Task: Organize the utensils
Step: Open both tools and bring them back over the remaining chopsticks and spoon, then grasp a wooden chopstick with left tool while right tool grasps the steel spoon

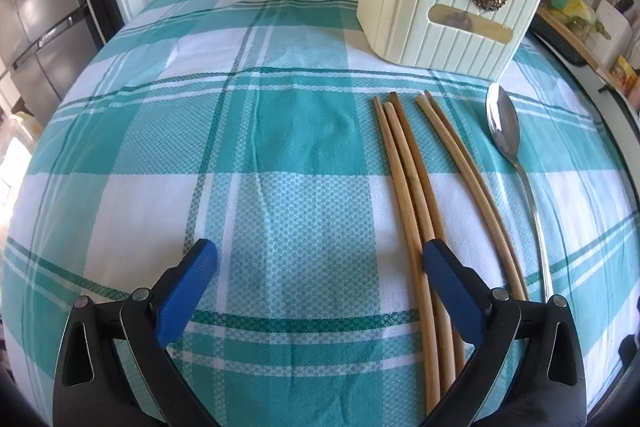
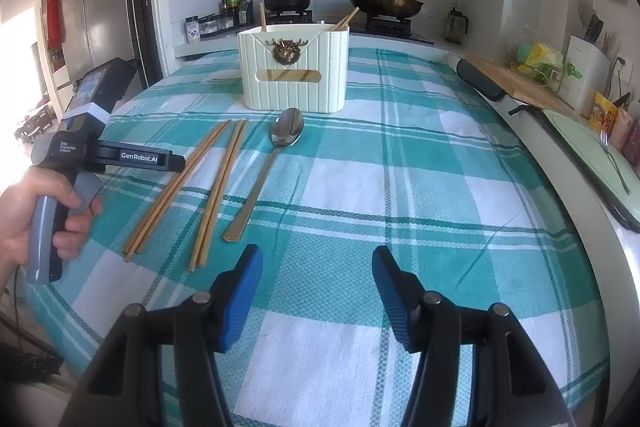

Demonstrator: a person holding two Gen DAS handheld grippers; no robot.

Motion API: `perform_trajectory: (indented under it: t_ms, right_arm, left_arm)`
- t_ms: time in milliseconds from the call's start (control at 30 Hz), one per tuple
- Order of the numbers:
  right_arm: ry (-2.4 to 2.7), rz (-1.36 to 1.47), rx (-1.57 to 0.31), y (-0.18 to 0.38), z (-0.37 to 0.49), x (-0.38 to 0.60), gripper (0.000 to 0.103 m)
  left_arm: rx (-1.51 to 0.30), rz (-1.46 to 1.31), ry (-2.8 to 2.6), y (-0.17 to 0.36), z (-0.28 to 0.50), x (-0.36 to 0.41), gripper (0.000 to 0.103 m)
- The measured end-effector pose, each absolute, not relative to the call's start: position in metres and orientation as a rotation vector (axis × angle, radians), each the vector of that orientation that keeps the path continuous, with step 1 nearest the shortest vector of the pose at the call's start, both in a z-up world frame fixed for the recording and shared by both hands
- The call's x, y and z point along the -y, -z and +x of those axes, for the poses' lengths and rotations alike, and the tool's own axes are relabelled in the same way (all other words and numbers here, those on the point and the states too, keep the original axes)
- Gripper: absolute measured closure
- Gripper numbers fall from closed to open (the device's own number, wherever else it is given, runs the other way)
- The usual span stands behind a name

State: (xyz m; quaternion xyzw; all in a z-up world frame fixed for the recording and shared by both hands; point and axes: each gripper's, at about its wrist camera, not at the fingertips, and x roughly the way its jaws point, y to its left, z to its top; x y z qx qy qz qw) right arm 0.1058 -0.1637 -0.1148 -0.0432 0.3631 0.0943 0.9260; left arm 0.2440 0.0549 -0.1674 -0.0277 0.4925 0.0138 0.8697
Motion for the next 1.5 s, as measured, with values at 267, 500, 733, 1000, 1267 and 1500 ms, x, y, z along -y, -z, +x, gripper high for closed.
perform_trajectory:
  t_ms: [267,500,733,1000,1267,1500]
  right_arm:
    - [-0.212,-0.095,-0.736,0.106,0.110,0.159,0.045]
    - [-0.272,-0.088,-0.832,0.117,0.159,0.142,0.045]
    - [-0.288,-0.032,-0.907,0.137,0.243,0.107,0.045]
    - [-0.210,-0.133,-0.925,0.158,0.299,0.067,0.043]
    - [-0.172,-0.131,-0.908,0.156,0.327,0.058,0.061]
    - [-0.245,-0.048,-0.886,0.151,0.331,0.071,0.062]
  left_arm:
    - [-1.044,-0.007,-0.046,0.169,0.253,-0.050,0.000]
    - [-1.048,-0.005,-0.043,0.168,0.242,-0.064,0.000]
    - [-1.046,-0.006,-0.046,0.168,0.240,-0.068,0.000]
    - [-1.041,-0.009,-0.027,0.168,0.255,-0.068,0.001]
    - [-1.047,0.029,0.057,0.161,0.276,-0.049,0.041]
    - [-1.030,0.002,0.086,0.157,0.276,-0.049,0.096]
